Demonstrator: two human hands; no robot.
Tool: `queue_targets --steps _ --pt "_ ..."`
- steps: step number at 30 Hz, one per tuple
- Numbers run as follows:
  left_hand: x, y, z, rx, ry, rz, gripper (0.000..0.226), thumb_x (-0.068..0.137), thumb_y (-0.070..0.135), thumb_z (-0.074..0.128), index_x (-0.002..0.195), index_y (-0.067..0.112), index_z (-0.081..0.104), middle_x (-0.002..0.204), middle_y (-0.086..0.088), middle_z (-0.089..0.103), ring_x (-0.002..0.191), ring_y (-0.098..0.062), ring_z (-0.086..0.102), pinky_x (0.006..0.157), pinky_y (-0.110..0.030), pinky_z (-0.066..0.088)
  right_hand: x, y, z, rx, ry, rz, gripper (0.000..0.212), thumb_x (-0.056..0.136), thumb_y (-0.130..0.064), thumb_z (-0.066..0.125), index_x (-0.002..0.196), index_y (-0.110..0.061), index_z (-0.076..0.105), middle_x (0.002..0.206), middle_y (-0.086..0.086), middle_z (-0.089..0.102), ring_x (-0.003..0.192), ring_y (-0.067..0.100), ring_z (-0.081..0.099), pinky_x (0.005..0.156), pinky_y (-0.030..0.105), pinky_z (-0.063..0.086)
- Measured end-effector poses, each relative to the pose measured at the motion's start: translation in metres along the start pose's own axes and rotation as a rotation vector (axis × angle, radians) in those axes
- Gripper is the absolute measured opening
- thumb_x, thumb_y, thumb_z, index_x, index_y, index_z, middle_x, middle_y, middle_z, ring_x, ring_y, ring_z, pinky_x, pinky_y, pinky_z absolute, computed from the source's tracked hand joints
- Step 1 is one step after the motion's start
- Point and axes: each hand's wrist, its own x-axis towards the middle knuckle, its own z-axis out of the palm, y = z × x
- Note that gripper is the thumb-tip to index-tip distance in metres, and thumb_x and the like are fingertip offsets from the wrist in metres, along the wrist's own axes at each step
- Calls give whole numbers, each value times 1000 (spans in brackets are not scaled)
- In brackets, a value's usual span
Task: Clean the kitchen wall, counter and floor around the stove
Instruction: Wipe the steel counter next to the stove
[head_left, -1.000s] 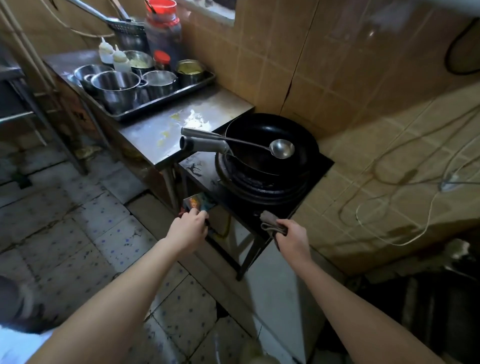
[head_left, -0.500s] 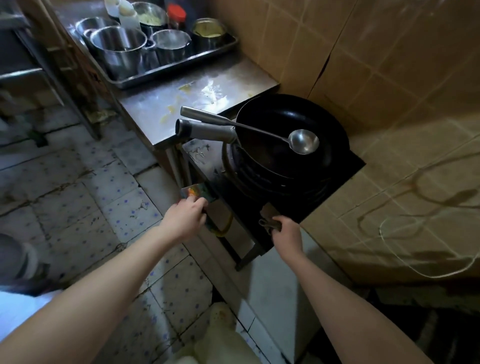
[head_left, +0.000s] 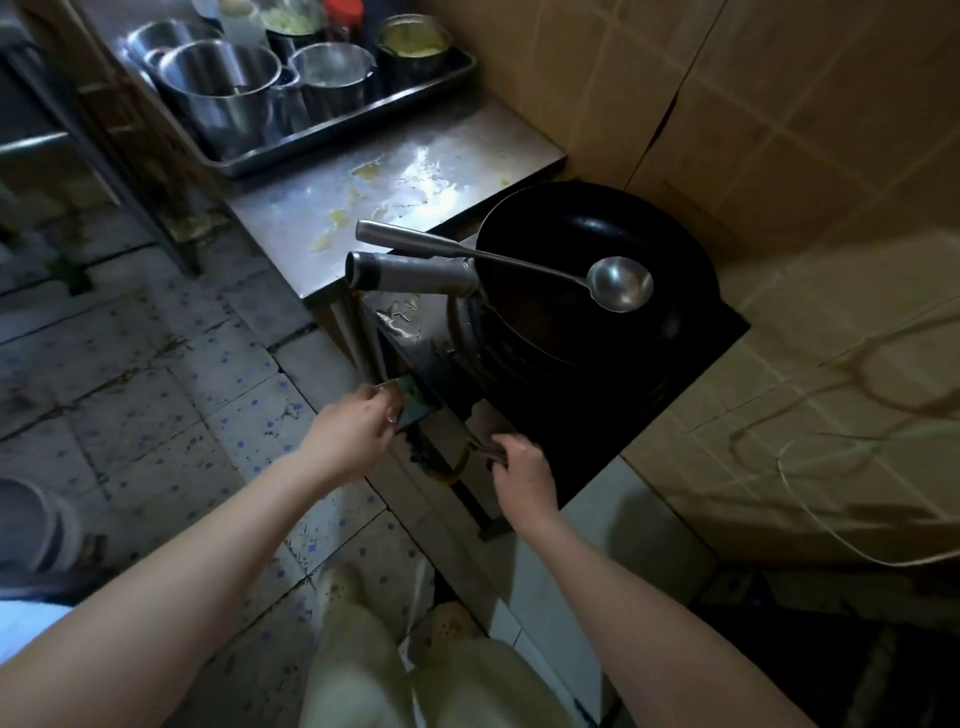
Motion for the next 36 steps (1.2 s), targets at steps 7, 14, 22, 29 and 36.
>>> queue_targets --steps 7,14,22,29,36 --pt "26 -6 -1 29 -134 136 37 96 27 45 132 18 46 131 -6 47 113 -27 53 90 -38 44 -21 44 -27 -7 188 220 40 87 -2 54 125 -14 58 123 7 59 111 26 55 94 33 47" --pt "36 -54 -20 81 -186 177 31 94 26 47 124 19 50 124 -7 49 107 -30 54 85 -40 47 -12 -4 -2 -54 274 404 38 89 -1 48 122 -15 60 115 12 61 102 31 56 86 39 50" --pt "54 -127 -44 136 -195 216 38 96 26 42 133 22 44 136 -4 43 117 -26 50 91 -36 43 32 -76 35 -29 239 426 34 91 -4 50 122 -15 59 119 9 60 103 29 58 88 41 51" --pt "72 -164 -56 108 -181 169 36 97 27 40 132 20 44 136 -4 44 117 -26 49 91 -36 42 78 -121 60 -90 157 265 34 92 -11 50 126 -14 51 127 7 53 118 25 48 97 36 43" --pt "100 -181 -77 75 -135 106 36 97 26 39 133 20 45 139 -3 43 117 -25 49 93 -36 42 125 -158 75 149 371 185 23 86 -1 52 104 -9 63 106 8 61 102 25 58 90 40 50"
